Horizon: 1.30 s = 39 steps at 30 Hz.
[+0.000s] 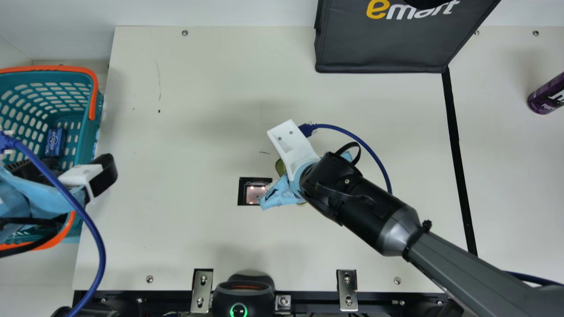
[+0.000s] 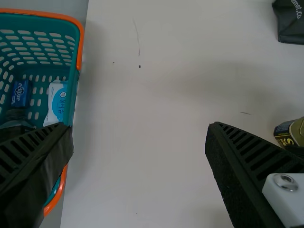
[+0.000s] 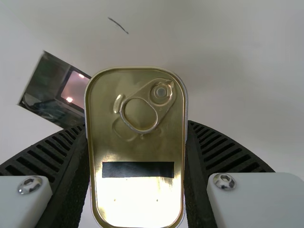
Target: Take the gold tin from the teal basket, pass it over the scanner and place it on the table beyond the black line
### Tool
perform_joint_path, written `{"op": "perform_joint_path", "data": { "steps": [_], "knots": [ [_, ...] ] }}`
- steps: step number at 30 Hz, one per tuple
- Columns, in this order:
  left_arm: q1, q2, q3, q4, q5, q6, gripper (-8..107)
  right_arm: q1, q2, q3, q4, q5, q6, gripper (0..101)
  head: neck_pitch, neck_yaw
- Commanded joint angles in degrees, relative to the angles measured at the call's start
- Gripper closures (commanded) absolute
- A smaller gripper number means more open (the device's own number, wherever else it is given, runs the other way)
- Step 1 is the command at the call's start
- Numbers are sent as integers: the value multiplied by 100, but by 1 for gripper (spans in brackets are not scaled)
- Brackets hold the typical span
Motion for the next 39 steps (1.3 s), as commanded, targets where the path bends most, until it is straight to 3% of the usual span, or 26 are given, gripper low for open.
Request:
{"op": "perform_joint_path", "data": {
  "steps": [1, 8, 17, 28, 39],
  "knots": [
    [0, 0, 0, 0, 0, 0, 9, 4, -22, -119, 16, 167, -30, 101, -166, 9],
    [0, 0, 0, 0, 0, 0, 9, -32, -126, -324, 34, 449, -75, 101, -166, -792],
    [0, 0, 0, 0, 0, 0, 9, -507, -498, -82, 104, 522, -99, 101, -166, -1991],
    [0, 0, 0, 0, 0, 0, 9, -1780, -1308, 626, 291, 562, -324, 101, -166, -1991],
    [0, 0, 0, 0, 0, 0, 9, -3326, -1992, 1250, 538, 637, -990, 101, -166, -1991]
  ]
}}
